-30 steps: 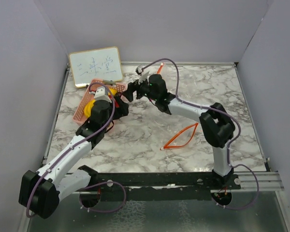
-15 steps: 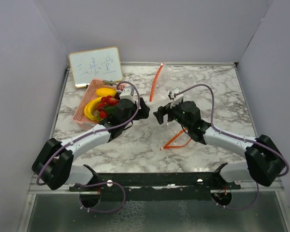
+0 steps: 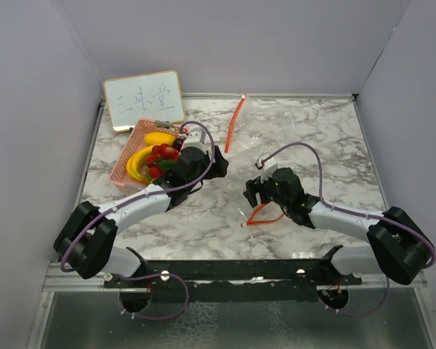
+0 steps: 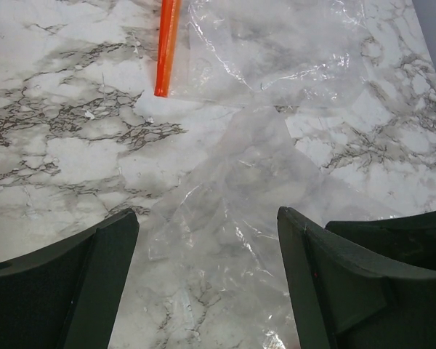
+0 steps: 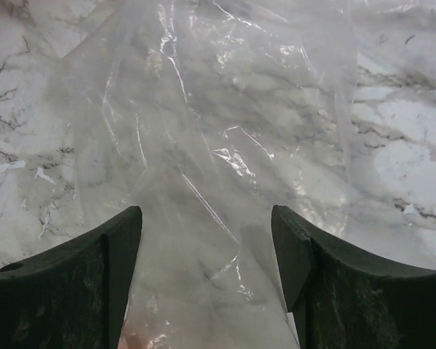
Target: Open the zip-top bag and remove the fake food
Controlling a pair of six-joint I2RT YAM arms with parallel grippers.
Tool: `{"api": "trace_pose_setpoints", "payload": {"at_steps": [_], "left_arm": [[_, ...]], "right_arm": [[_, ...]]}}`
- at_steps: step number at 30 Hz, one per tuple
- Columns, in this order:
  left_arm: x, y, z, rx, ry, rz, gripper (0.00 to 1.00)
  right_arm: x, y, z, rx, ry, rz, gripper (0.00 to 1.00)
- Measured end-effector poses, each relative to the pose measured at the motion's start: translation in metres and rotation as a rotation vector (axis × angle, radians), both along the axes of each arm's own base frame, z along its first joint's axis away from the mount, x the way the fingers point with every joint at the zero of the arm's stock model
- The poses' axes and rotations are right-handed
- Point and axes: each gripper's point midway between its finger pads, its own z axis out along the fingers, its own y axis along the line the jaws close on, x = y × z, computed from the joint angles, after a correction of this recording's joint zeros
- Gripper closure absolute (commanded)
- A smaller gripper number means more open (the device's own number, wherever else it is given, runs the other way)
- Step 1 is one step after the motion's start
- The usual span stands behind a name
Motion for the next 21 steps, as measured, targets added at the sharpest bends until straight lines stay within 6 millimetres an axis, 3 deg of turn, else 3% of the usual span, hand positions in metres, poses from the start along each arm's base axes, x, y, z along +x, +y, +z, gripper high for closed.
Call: {"api": "trace_pose_setpoints", "payload": {"at_steps": [4, 8, 15, 21], "left_arm": [[0.001, 0.000, 0.001, 0.008, -0.005, -0.003, 0.19], [0.001, 0.002, 0.003, 0.018, -0.011, -0.004, 0.19], [0.001, 0.006, 0.003, 0.029, -0.013, 0.005, 0.19], [0.002, 0.010, 0.002, 0.040, -0.010, 0.010, 0.19]], "right_arm": [[-0.001, 0.001, -0.017, -0.008, 0.056, -0.016, 0.66], [0.004, 0.004, -0.013, 0.014, 0.064, -0.042, 0.97], [0.018, -0.006, 0.011, 0.027, 0.002, -0.136, 0.99], [0.034, -0.026, 0.060, 0.072, -0.110, -0.252, 0.99]]}}
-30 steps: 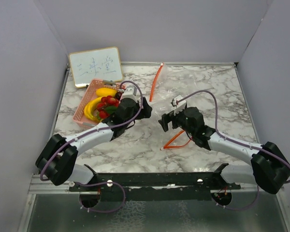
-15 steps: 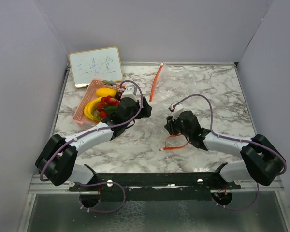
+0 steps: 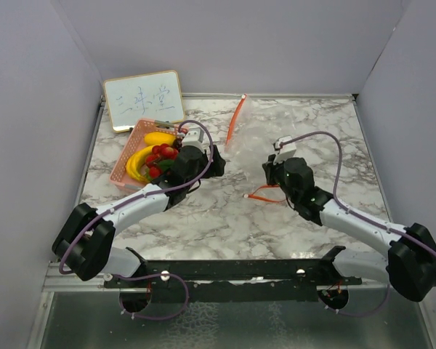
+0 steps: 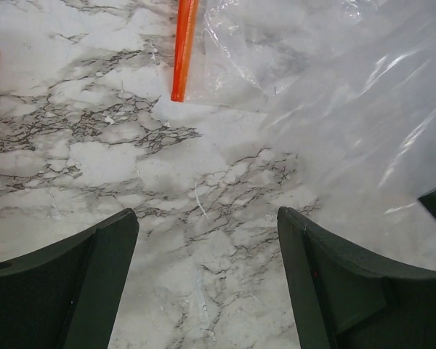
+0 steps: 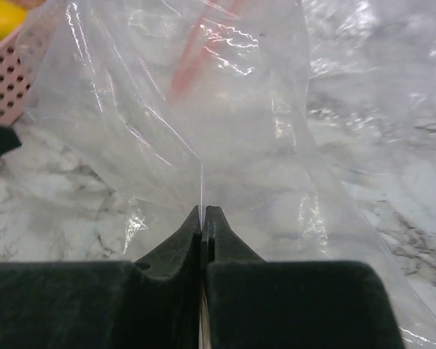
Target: Open the zip-top bag and remove the fake food
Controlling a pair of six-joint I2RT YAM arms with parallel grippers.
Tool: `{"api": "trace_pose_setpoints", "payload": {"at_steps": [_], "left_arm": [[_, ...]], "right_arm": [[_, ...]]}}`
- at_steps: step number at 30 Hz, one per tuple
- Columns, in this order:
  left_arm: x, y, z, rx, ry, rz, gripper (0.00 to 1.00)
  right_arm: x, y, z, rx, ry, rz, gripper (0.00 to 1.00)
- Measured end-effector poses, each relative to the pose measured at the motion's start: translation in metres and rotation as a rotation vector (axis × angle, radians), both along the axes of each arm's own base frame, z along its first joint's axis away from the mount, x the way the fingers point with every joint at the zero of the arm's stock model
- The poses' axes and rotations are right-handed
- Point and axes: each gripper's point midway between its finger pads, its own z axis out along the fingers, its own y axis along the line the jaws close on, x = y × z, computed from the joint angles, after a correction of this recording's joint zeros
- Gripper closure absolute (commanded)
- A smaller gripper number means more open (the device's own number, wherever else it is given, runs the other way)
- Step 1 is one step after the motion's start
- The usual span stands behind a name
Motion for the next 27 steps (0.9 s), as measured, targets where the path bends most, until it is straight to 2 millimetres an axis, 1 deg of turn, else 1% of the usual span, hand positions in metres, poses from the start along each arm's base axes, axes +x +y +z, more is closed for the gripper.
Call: {"api": "trace_pose_setpoints", "payload": {"at_steps": [1, 2, 3, 4, 6, 7, 8, 10, 11, 12, 14, 15, 16, 18, 19, 21, 23, 25, 27], "left_arm": [[0.000, 0.000, 0.000, 0.001, 0.000, 0.000, 0.19], [0.001, 0.001, 0.000, 0.002, -0.001, 0.001, 0.19], [0.001, 0.001, 0.000, 0.002, -0.001, 0.002, 0.19], [0.001, 0.002, 0.000, 0.003, -0.001, 0.003, 0.19], [0.001, 0.002, 0.000, 0.003, -0.001, 0.003, 0.19], [0.001, 0.002, 0.000, 0.003, -0.002, 0.003, 0.19], [0.001, 0.002, 0.000, 0.003, -0.001, 0.003, 0.19], [0.001, 0.002, 0.000, 0.003, -0.001, 0.003, 0.19], [0.001, 0.002, 0.000, 0.003, -0.001, 0.003, 0.19], [0.001, 0.002, 0.000, 0.003, -0.001, 0.004, 0.19], [0.001, 0.002, 0.000, 0.004, -0.001, 0.004, 0.19], [0.002, 0.003, -0.001, 0.006, -0.001, 0.005, 0.19], [0.002, 0.004, -0.001, 0.007, 0.000, 0.007, 0.19], [0.003, 0.006, -0.002, 0.011, 0.003, 0.010, 0.19], [0.003, 0.007, -0.002, 0.012, 0.004, 0.012, 0.19], [0.005, 0.009, -0.002, 0.012, 0.004, 0.015, 0.19], [0.006, 0.010, -0.002, 0.010, 0.006, 0.016, 0.19], [0.006, 0.011, -0.002, 0.009, 0.006, 0.017, 0.19], [0.007, 0.012, -0.002, 0.008, 0.006, 0.019, 0.19]], "right_arm": [[0.005, -0.008, 0.013, 0.015, -0.029, -0.033, 0.99], [0.010, -0.015, 0.022, 0.026, -0.049, -0.063, 0.99], [0.017, -0.027, 0.032, 0.041, -0.073, -0.104, 0.99], [0.021, -0.037, 0.040, 0.051, -0.089, -0.137, 0.99], [0.033, -0.062, 0.050, 0.070, -0.111, -0.219, 0.99], [0.040, -0.078, 0.052, 0.082, -0.114, -0.271, 0.99], [0.047, -0.094, 0.052, 0.085, -0.113, -0.321, 0.99], [0.057, -0.117, 0.048, 0.094, -0.099, -0.397, 0.99], [0.065, -0.131, 0.043, 0.092, -0.082, -0.443, 0.99], [0.070, -0.141, 0.038, 0.091, -0.068, -0.474, 0.97], [0.079, -0.159, 0.018, 0.085, -0.018, -0.535, 0.76], [0.080, -0.165, 0.011, 0.081, 0.001, -0.553, 0.64], [0.082, -0.172, -0.002, 0.075, 0.033, -0.577, 0.54], [0.082, -0.178, -0.017, 0.063, 0.073, -0.598, 0.39], [0.081, -0.179, -0.022, 0.060, 0.088, -0.602, 0.33], [0.080, -0.179, -0.026, 0.055, 0.100, -0.603, 0.27], [0.081, -0.179, -0.022, 0.060, 0.092, -0.601, 0.26], [0.080, -0.178, -0.015, 0.069, 0.075, -0.595, 0.26], [0.079, -0.177, -0.001, 0.086, 0.043, -0.585, 0.25]]}}
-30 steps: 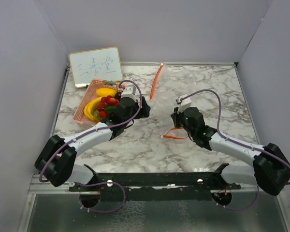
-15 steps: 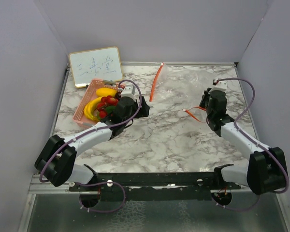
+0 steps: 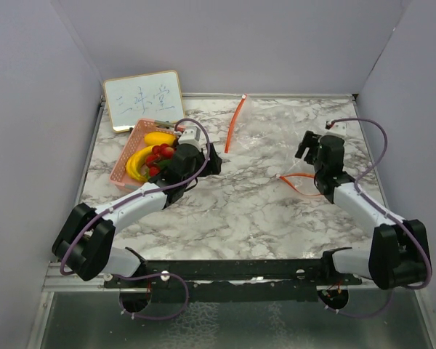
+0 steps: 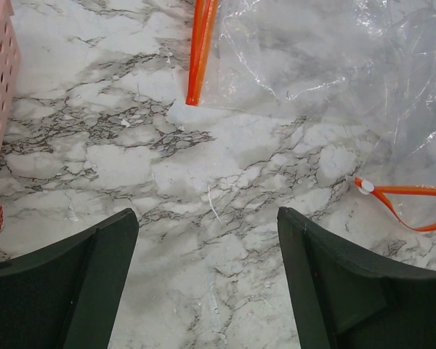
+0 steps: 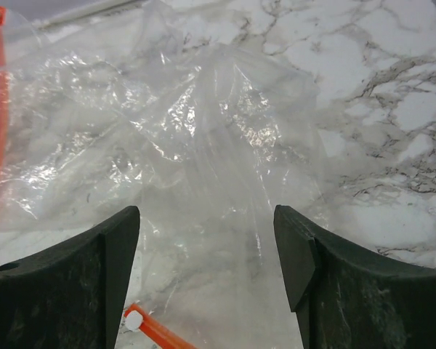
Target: Open the zip-top bag and remove the fake food
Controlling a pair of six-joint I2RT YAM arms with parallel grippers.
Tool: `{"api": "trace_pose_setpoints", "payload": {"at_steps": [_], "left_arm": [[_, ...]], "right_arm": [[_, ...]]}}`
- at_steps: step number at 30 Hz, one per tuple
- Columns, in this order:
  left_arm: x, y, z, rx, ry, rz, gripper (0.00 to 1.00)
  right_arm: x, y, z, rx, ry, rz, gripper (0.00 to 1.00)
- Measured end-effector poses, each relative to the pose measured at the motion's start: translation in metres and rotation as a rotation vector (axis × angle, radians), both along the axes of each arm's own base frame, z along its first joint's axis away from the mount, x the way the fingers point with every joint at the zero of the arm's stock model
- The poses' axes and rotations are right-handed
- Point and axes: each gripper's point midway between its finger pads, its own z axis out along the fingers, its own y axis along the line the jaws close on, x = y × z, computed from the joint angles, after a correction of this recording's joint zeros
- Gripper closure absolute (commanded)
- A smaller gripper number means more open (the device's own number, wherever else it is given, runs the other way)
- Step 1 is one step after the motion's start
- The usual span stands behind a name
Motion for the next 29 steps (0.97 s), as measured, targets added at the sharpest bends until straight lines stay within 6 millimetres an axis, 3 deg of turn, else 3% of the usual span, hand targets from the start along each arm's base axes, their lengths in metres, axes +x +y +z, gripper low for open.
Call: {"api": "trace_pose_setpoints", "payload": {"at_steps": [5, 8, 11, 15, 29], "left_arm": [[-0.001, -0.002, 0.000, -0.005, 0.003, -0.011, 0.19], [-0.002, -0.003, 0.000, -0.008, 0.004, -0.018, 0.19], [-0.002, -0.003, 0.000, -0.011, 0.005, -0.023, 0.19], [-0.001, -0.005, -0.001, -0.017, 0.005, -0.031, 0.19], [-0.001, -0.007, -0.008, -0.010, 0.023, -0.039, 0.19]], "right_arm": [[-0.015, 0.000, 0.044, 0.013, -0.123, 0.020, 0.24], [-0.032, -0.003, 0.057, 0.021, -0.184, 0.023, 0.17], [-0.050, -0.006, 0.048, 0.020, -0.193, 0.028, 0.07], [-0.058, -0.003, 0.033, 0.042, -0.159, 0.036, 0.02], [-0.059, 0.000, 0.030, 0.090, -0.150, 0.028, 0.03]]}}
